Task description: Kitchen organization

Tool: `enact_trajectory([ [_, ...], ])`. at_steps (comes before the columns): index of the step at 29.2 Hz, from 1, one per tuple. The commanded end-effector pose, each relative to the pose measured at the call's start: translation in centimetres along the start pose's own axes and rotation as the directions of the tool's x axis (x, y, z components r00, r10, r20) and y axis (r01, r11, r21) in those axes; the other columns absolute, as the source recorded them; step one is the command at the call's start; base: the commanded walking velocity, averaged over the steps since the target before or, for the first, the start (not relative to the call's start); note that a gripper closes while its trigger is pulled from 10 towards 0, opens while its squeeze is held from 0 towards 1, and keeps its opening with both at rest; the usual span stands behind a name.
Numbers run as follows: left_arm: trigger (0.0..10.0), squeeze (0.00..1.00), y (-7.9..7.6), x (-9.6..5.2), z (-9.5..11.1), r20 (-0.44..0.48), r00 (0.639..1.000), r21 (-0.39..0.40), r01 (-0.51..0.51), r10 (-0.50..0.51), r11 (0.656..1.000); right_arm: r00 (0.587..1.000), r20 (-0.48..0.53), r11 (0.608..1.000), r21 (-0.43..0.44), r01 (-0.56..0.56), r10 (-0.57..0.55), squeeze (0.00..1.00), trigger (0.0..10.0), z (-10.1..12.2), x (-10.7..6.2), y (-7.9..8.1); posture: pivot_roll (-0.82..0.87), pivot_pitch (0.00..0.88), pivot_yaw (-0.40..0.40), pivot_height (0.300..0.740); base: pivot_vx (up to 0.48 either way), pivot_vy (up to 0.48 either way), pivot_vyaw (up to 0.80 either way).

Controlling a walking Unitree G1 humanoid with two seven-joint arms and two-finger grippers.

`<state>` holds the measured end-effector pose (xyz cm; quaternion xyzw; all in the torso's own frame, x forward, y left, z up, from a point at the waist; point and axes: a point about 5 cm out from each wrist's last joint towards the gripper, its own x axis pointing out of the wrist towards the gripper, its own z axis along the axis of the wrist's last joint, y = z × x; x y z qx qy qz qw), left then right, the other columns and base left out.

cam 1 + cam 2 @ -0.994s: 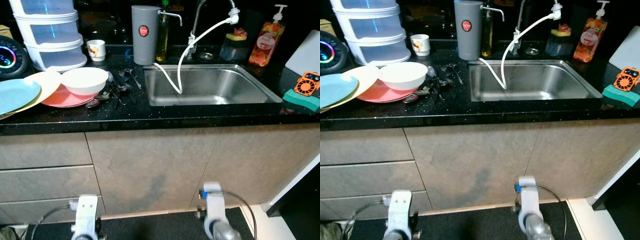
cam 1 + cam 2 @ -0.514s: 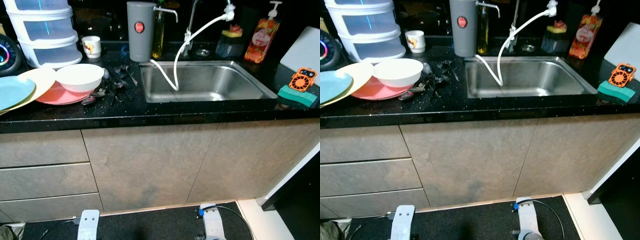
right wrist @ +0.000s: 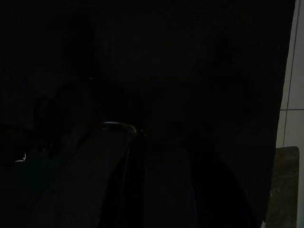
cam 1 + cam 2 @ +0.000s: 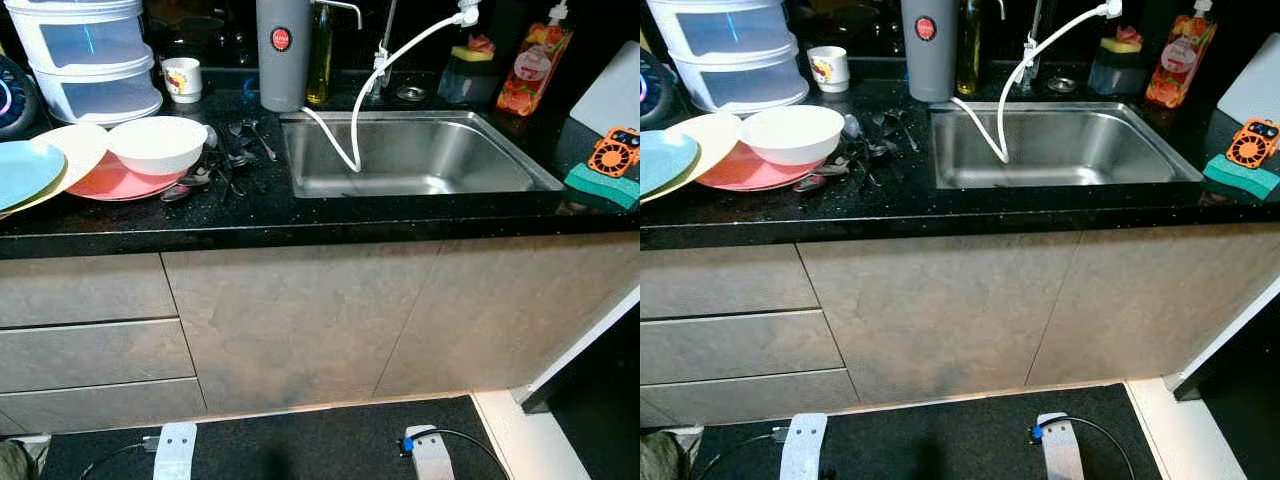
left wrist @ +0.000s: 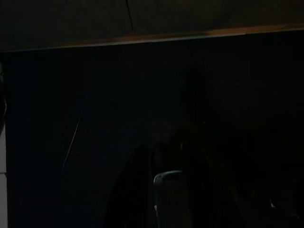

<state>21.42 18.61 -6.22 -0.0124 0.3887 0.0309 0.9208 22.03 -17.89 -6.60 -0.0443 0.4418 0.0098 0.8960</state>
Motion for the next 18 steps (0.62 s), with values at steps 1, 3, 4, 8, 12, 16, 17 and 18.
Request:
enact_trajectory([
  [1,10.0,0.0,0.3,-0.2,-0.9,-0.029,1.0,-0.002,-0.012,0.012,1.0,0.999,-0.034,1.0,-0.006,-0.001,0.001,0.0,10.0,-1.3,-0.1,0.3,-0.01,0.169,-0.028,0.74,0.0,0.0,0.0],
  [3,10.0,0.0,0.3,-0.2,-1.1,-0.035,0.999,-0.027,-0.025,0.024,0.999,0.999,-0.041,1.0,-0.007,-0.005,0.005,0.0,10.0,-1.7,-0.2,0.8,0.0,0.169,-0.021,0.74,0.0,0.0,0.0],
  [4,10.0,0.0,0.4,-0.3,-1.2,-0.038,0.999,-0.038,-0.03,0.029,0.999,0.999,-0.044,1.0,-0.006,-0.007,0.006,0.0,10.0,-1.9,-0.2,1.1,0.0,0.17,-0.021,0.74,0.0,0.0,0.0],
  [8,10.0,0.0,0.2,-0.4,-1.6,-0.044,0.999,-0.03,-0.023,0.022,0.999,0.999,-0.051,1.0,-0.002,-0.013,0.012,0.0,10.0,-2.2,-0.2,1.8,0.0,0.169,-0.02,0.74,0.0,0.0,0.0],
  [12,10.0,0.0,0.4,-0.4,-2.0,-0.055,0.998,-0.032,-0.028,0.027,0.999,0.998,-0.06,1.0,-0.003,-0.019,0.019,0.0,10.0,-2.6,-0.3,2.6,0.01,0.169,-0.019,0.74,0.0,0.0,0.0],
  [16,10.0,0.0,0.4,-0.4,-2.0,-0.056,0.998,-0.029,-0.029,0.027,0.999,0.998,-0.054,1.0,0.001,-0.013,0.013,0.0,10.0,-2.4,-0.3,2.4,0.0,0.165,-0.015,0.74,0.0,0.0,0.0],
  [17,10.0,0.0,0.5,-0.4,-2.0,-0.057,0.998,-0.028,-0.03,0.028,0.999,0.999,-0.053,1.0,0.003,-0.012,0.012,0.0,10.0,-2.4,-0.3,2.4,0.0,0.165,-0.015,0.74,0.0,0.0,0.0],
  [18,10.0,0.0,0.5,-0.4,-1.9,-0.056,0.998,-0.027,-0.03,0.028,0.999,0.998,-0.053,1.0,0.006,-0.014,0.014,0.0,10.0,-2.4,-0.3,2.4,0.0,0.163,-0.013,0.74,0.0,0.0,0.0],
])
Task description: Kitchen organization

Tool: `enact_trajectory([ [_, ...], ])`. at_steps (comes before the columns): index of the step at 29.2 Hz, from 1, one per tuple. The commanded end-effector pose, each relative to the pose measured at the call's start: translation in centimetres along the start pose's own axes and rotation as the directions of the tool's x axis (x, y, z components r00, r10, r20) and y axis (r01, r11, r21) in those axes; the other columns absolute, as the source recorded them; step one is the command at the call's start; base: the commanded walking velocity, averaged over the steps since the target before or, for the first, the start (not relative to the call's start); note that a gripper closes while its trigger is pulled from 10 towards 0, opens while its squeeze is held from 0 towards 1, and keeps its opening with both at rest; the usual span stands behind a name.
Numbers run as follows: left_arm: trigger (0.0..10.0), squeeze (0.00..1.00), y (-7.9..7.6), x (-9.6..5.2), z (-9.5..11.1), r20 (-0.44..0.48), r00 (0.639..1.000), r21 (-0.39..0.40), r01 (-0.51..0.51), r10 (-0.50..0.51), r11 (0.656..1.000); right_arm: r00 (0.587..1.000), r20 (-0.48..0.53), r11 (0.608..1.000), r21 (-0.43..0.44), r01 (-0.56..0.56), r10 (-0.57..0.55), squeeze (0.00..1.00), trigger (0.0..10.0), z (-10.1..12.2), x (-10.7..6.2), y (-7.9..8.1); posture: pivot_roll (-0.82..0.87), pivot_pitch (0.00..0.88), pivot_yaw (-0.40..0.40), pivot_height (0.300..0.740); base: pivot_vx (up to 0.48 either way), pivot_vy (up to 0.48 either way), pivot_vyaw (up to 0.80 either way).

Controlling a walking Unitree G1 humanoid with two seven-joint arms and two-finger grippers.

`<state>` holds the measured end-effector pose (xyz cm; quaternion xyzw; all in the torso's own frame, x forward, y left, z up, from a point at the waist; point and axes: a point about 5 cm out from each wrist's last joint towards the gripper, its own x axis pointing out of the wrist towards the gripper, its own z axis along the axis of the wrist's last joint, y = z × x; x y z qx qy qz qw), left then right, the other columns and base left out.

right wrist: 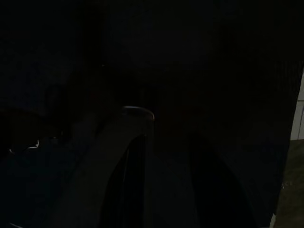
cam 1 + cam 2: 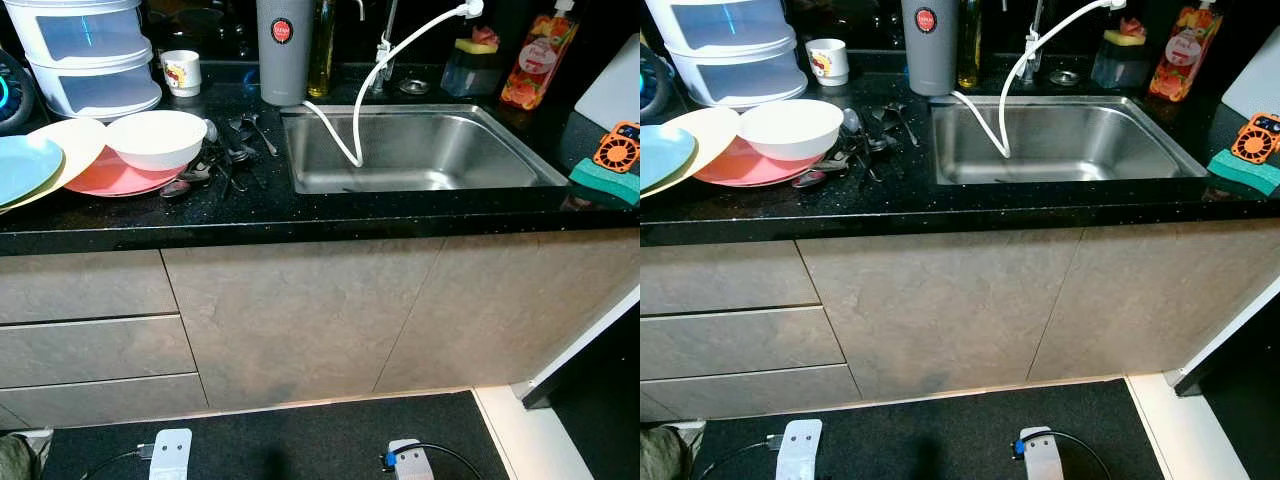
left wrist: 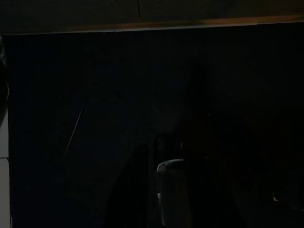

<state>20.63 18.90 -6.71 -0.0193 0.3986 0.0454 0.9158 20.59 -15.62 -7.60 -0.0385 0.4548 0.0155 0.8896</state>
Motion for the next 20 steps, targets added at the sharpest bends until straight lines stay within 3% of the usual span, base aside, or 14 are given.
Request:
enact_trajectory([
  [1,10.0,0.0,0.16,-0.19,-1.04,-0.034,0.999,-0.004,-0.008,0.008,1.0,1.0,-0.025,1.0,0.001,0.003,-0.003,0.0,10.0,-0.8,-0.1,-0.01,0.0,0.163,-0.013,0.74,0.0,0.0,0.0],
  [20,10.0,0.0,-0.01,-0.07,-0.87,-0.031,1.0,0.008,0.0,0.0,1.0,1.0,-0.021,1.0,0.006,0.0,0.0,0.0,10.0,-0.7,-0.08,0.0,0.01,0.16,-0.015,0.74,0.0,0.0,0.0],
])
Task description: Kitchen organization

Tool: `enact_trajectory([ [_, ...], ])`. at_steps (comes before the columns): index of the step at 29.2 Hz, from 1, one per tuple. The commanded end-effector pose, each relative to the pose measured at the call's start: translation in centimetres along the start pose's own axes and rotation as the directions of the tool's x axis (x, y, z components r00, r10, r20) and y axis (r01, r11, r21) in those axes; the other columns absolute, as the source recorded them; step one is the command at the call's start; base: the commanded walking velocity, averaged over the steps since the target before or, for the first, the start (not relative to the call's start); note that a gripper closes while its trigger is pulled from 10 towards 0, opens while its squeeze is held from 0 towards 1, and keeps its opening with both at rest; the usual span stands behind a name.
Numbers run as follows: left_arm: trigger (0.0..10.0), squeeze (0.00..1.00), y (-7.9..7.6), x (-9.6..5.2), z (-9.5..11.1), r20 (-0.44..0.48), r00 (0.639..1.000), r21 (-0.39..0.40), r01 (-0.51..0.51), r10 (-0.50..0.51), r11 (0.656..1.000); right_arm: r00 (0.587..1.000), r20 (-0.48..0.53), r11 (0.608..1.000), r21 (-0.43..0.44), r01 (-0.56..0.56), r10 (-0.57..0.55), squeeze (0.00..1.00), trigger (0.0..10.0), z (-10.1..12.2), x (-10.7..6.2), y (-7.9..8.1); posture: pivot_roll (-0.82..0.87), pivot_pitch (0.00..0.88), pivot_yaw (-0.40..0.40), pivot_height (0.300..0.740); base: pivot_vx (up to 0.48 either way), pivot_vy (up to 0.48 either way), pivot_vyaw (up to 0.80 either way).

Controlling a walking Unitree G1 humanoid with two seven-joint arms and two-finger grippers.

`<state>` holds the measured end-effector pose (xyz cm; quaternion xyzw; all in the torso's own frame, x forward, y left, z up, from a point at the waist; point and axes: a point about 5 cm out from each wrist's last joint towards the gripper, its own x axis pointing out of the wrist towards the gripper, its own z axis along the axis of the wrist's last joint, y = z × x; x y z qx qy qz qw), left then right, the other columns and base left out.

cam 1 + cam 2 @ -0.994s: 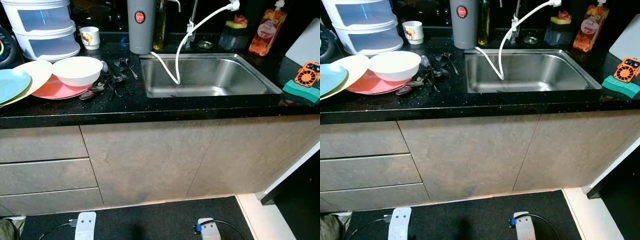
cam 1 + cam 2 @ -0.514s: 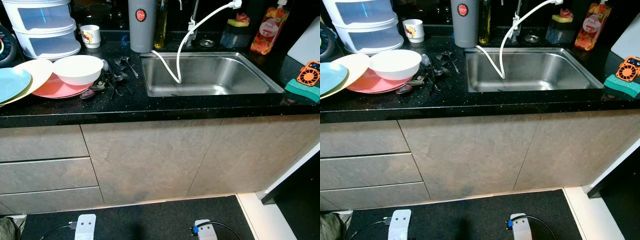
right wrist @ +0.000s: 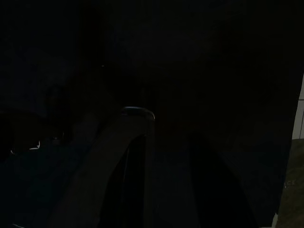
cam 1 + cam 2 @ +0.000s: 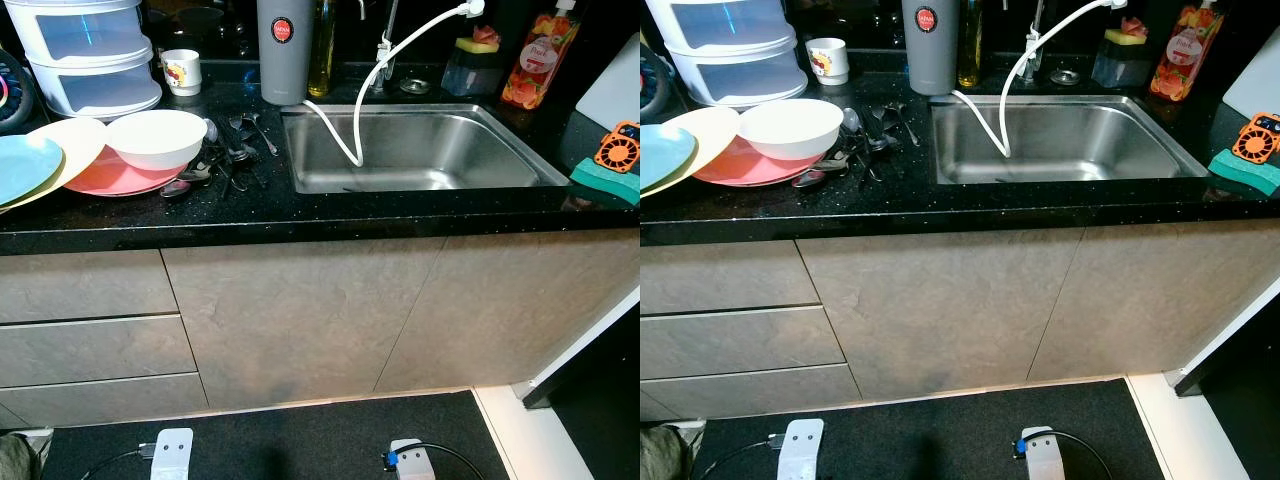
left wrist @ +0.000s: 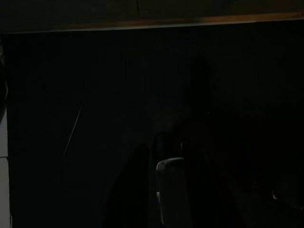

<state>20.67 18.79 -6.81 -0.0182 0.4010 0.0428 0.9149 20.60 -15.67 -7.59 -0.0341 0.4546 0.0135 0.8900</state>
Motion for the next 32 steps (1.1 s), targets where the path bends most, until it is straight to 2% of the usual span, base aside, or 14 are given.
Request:
enact_trajectory([
  [1,10.0,0.0,0.1,-0.2,-0.9,-0.027,1.0,0.004,-0.004,0.005,1.0,1.0,-0.021,1.0,-0.002,0.0,0.0,0.0,10.0,-0.7,-0.1,0.1,0.01,0.161,-0.014,0.74,0.0,0.0,0.0],
  [9,10.0,0.0,0.1,-0.1,-0.7,-0.02,1.0,0.008,-0.002,0.002,1.0,1.0,-0.001,1.0,-0.011,0.018,-0.018,0.0,10.0,-0.6,-0.1,0.0,0.01,0.16,-0.013,0.74,0.0,0.0,0.0],
  [11,10.0,0.0,-0.1,0.0,0.0,0.02,1.0,0.031,0.004,-0.005,1.0,0.995,0.058,0.996,-0.022,0.089,-0.087,0.0,10.0,-0.2,-0.2,-0.3,0.01,0.16,-0.013,0.74,0.0,0.0,0.0],
  [13,10.0,0.0,-0.9,0.0,3.0,0.181,0.982,0.072,0.045,-0.058,0.996,0.979,0.165,0.991,0.078,0.105,-0.117,0.0,10.0,0.3,-0.4,-0.4,0.01,0.162,-0.01,0.74,0.0,0.0,0.0],
  [14,10.0,0.0,-0.9,0.0,3.0,0.181,0.982,0.072,0.045,-0.058,0.996,0.979,0.165,0.991,0.078,0.105,-0.117,0.0,10.0,0.3,-0.4,-0.4,0.01,0.162,-0.01,0.74,0.0,0.0,0.0],
  [15,10.0,0.0,-1.3,-0.2,4.7,0.265,0.96,0.095,0.068,-0.091,0.993,0.935,0.333,0.989,0.117,0.087,-0.122,0.0,10.0,6.6,-0.4,-2.1,0.01,0.16,-0.008,0.74,0.0,0.0,0.0],
  [17,10.0,0.0,-1.5,-0.5,5.8,0.323,0.941,0.116,0.067,-0.102,0.991,0.9,0.427,0.989,0.144,0.029,-0.088,0.0,10.0,10.2,-0.8,-2.3,0.0,0.16,-0.009,0.74,0.0,0.0,0.0],
  [18,10.0,0.0,-1.5,-0.8,6.7,0.376,0.922,0.118,0.053,-0.094,0.992,0.869,0.491,0.995,0.099,0.02,-0.066,0.0,10.0,11.6,-1.2,-2.0,0.0,0.16,-0.009,0.74,0.0,0.0,0.0],
  [23,10.0,0.0,-1.4,-1.4,8.1,0.456,0.885,0.106,0.047,-0.09,0.993,0.807,0.587,0.996,0.083,0.03,-0.073,0.0,10.0,13.7,-2.0,-2.0,0.0,0.166,-0.011,0.74,0.0,0.0,0.0],
  [24,10.0,0.0,-1.5,-1.9,9.0,0.507,0.856,0.114,0.047,-0.098,0.992,0.756,0.649,0.995,0.1,0.029,-0.087,0.0,10.0,15.0,-2.8,-2.2,0.01,0.163,-0.012,0.74,0.0,0.0,0.0],
  [25,10.0,0.0,-1.5,-1.9,9.0,0.507,0.856,0.114,0.047,-0.098,0.992,0.756,0.649,0.995,0.1,0.029,-0.087,0.0,10.0,15.0,-2.8,-2.2,0.01,0.163,-0.012,0.74,0.0,0.0,0.0],
  [28,10.0,0.0,-2.0,-3.9,12.0,0.663,0.74,0.127,0.042,-0.116,0.991,0.582,0.8,0.985,0.174,0.003,-0.143,0.0,10.0,18.8,-5.4,-2.8,0.0,0.165,-0.011,0.74,0.0,0.0,0.0],
  [31,10.0,0.0,-2.3,-4.4,12.8,0.694,0.708,0.137,0.046,-0.129,0.99,0.543,0.826,0.983,0.182,-0.007,-0.149,0.0,10.0,19.6,-6.1,-2.9,0.01,0.167,-0.011,0.74,0.0,0.0,0.0],
  [32,10.0,0.0,-2.7,-5.0,13.6,0.719,0.679,0.148,0.062,-0.15,0.987,0.5,0.853,0.984,0.18,-0.016,-0.148,0.0,10.0,20.6,-6.9,-3.0,0.01,0.167,-0.011,0.74,0.0,0.0,0.0],
])
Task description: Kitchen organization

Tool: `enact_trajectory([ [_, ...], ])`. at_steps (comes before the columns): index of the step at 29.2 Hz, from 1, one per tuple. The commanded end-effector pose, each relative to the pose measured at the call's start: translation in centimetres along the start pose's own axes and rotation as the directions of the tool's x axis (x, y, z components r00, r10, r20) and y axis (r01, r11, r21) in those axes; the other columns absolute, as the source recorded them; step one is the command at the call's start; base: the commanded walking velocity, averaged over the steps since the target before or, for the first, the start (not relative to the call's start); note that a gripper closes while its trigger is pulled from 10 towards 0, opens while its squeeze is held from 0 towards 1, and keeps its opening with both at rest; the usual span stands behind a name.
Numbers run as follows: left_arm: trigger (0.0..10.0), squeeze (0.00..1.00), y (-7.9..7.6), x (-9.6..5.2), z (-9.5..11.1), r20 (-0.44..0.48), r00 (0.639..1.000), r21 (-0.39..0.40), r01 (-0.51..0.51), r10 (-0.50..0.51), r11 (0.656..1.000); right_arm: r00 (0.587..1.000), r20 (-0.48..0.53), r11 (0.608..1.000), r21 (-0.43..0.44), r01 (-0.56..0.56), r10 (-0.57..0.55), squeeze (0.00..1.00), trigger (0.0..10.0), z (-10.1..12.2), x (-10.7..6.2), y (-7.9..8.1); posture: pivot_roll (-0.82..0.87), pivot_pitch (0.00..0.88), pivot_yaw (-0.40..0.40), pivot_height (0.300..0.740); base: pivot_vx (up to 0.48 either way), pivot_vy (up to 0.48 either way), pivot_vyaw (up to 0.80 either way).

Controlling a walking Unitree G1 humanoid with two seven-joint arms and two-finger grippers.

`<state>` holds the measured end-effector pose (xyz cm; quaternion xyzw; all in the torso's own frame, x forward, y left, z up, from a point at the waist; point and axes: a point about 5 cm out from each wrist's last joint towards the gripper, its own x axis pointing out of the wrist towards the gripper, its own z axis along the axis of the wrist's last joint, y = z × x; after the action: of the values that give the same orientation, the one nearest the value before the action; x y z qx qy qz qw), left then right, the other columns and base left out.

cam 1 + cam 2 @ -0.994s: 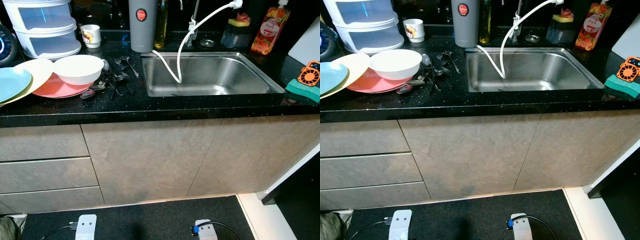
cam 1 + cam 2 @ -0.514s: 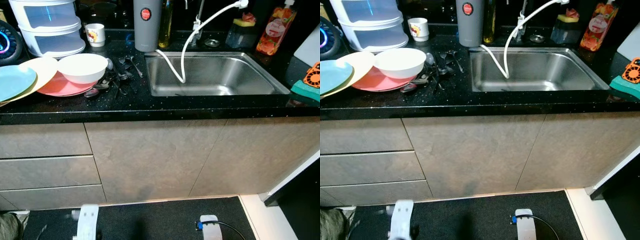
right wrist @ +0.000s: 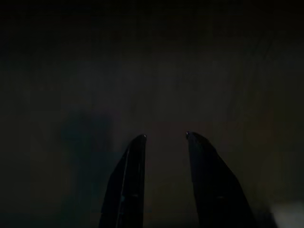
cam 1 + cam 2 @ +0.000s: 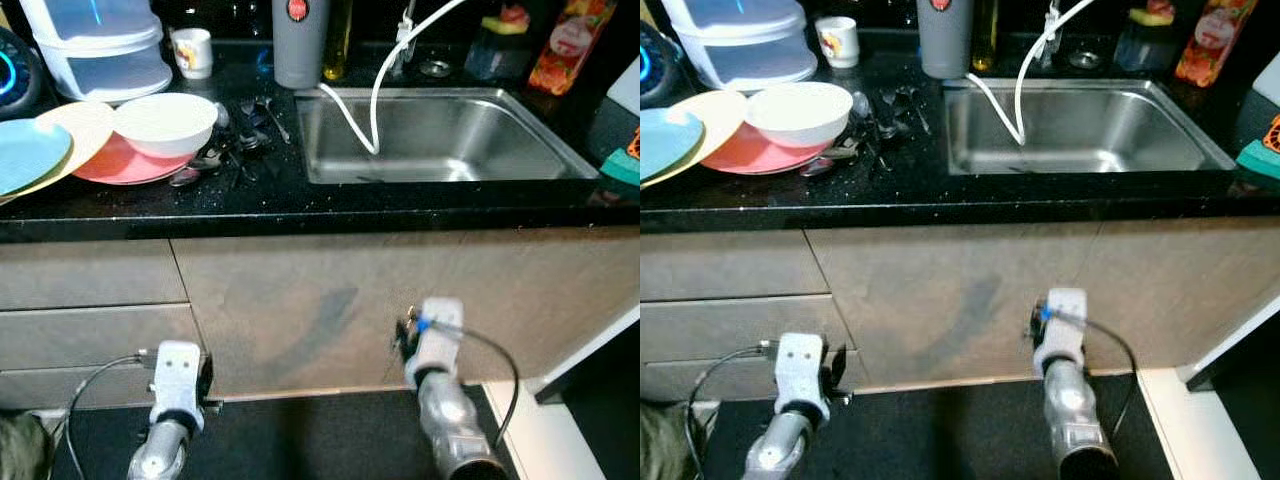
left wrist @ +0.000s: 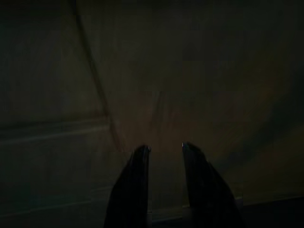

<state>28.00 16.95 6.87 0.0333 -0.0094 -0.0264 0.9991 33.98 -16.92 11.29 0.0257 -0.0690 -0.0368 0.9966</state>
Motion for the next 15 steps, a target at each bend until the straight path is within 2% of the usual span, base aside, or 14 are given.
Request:
enact_trajectory([
  [1,10.0,0.0,-0.7,-0.1,0.5,0.019,0.999,-0.012,0.034,-0.033,0.999,1.0,0.018,1.0,0.014,0.001,-0.001,0.0,10.0,0.3,-0.2,-0.2,0.01,0.165,-0.01,0.74,0.0,0.0,0.0],
  [3,10.0,0.0,-1.2,0.5,2.5,0.094,0.993,0.0,0.073,-0.073,0.997,0.994,0.106,1.0,0.011,-0.02,0.019,0.0,10.0,2.6,0.6,0.1,0.01,0.165,-0.01,0.74,0.0,0.0,0.0],
  [4,10.0,0.0,-1.2,0.5,2.5,0.094,0.993,0.0,0.073,-0.073,0.997,0.994,0.106,1.0,0.011,-0.02,0.019,0.0,10.0,2.6,0.6,0.1,0.01,0.165,-0.01,0.74,0.0,0.0,0.0],
  [6,10.0,0.0,-1.6,1.0,3.9,0.152,0.983,0.021,0.097,-0.099,0.995,0.985,0.172,0.999,0.031,-0.017,0.012,0.0,10.0,4.4,1.2,0.2,0.01,0.165,-0.01,0.74,0.0,0.0,0.0],
  [7,10.0,0.0,-1.6,1.0,3.9,0.152,0.983,0.021,0.097,-0.099,0.995,0.985,0.172,0.999,0.031,-0.017,0.012,0.0,10.0,4.4,1.2,0.2,0.01,0.165,-0.01,0.74,0.0,0.0,0.0],
  [10,10.0,0.0,-1.6,1.4,5.8,0.211,0.973,0.026,0.093,-0.096,0.995,0.965,0.261,0.998,0.062,-0.012,-0.004,0.0,10.0,7.1,1.8,0.2,0.01,0.165,-0.012,0.74,0.0,0.0,0.0],
  [13,10.0,0.0,-1.6,1.5,6.3,0.23,0.968,0.033,0.092,-0.097,0.995,0.96,0.278,0.997,0.073,-0.016,-0.005,0.0,10.0,7.7,2.0,0.2,0.01,0.165,-0.012,0.74,0.0,0.0,0.0],
  [14,10.0,0.0,-1.6,1.8,7.7,0.267,0.957,0.057,0.098,-0.11,0.994,0.952,0.306,0.996,0.075,-0.04,0.016,0.0,10.0,9.0,2.4,0.5,0.01,0.163,-0.011,0.74,0.0,0.0,0.0],
  [15,10.0,0.0,-1.6,1.8,7.7,0.267,0.957,0.057,0.098,-0.11,0.994,0.952,0.306,0.996,0.075,-0.04,0.016,0.0,10.0,9.0,2.4,0.5,0.01,0.163,-0.011,0.74,0.0,0.0,0.0],
])
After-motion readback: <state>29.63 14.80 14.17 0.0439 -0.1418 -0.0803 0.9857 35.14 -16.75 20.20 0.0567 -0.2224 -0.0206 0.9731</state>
